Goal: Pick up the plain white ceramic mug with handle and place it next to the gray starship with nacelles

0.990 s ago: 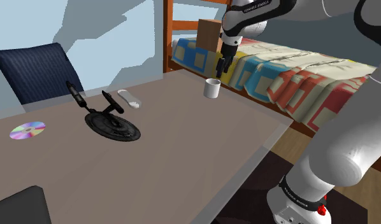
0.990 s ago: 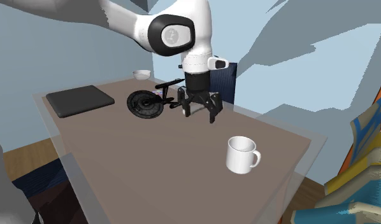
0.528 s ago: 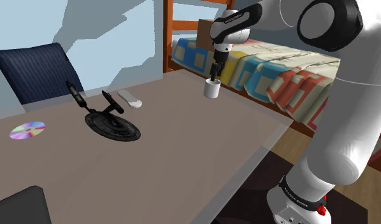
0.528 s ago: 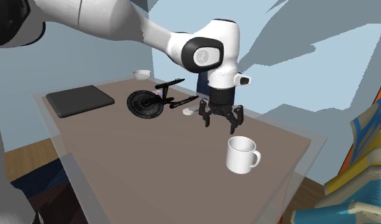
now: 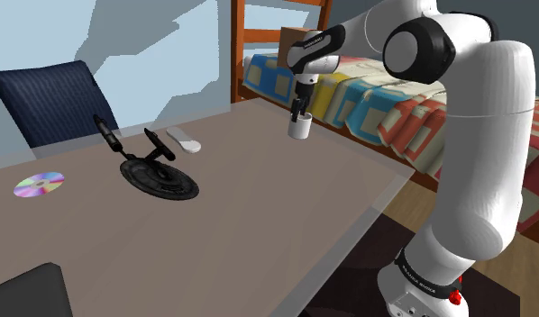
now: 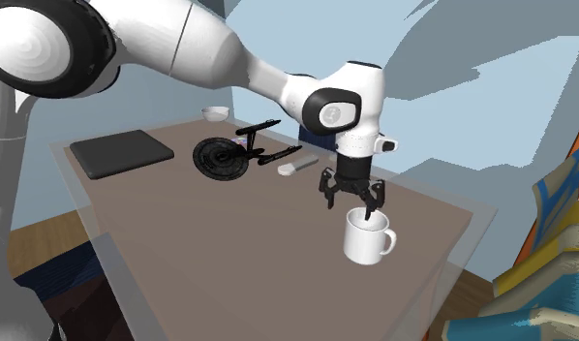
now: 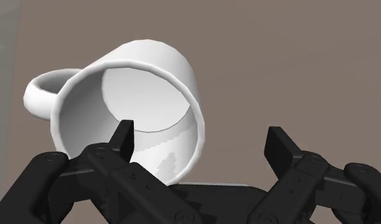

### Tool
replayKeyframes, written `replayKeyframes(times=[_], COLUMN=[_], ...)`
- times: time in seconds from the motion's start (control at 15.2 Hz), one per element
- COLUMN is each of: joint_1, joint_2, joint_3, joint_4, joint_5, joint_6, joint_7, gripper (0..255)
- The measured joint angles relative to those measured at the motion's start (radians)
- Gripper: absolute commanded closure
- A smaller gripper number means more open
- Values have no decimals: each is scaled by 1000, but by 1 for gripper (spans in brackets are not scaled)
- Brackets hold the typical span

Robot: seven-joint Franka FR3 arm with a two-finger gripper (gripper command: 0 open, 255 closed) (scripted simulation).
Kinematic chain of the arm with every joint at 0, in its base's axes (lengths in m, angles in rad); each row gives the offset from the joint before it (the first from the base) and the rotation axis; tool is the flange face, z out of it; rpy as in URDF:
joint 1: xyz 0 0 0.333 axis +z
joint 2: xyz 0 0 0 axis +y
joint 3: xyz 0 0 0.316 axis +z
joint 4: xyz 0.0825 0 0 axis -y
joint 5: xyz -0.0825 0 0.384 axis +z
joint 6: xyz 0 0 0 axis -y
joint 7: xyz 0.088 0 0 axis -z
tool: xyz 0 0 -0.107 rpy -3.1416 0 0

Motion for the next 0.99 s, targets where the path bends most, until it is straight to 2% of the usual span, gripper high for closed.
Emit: replayKeyframes(times=[0.26,0.66,0.73,0.99], joint_1=[-5,-4,-4,-4], joint_2=[25,28,28,28], joint_3=[5,6,6,6], joint_4=[-20,-22,-22,-22], joint_5=[11,12,12,12], joint_6=[44,49,49,49], joint_7=[-9,-9,-9,-9], gripper=[0,0,255,255])
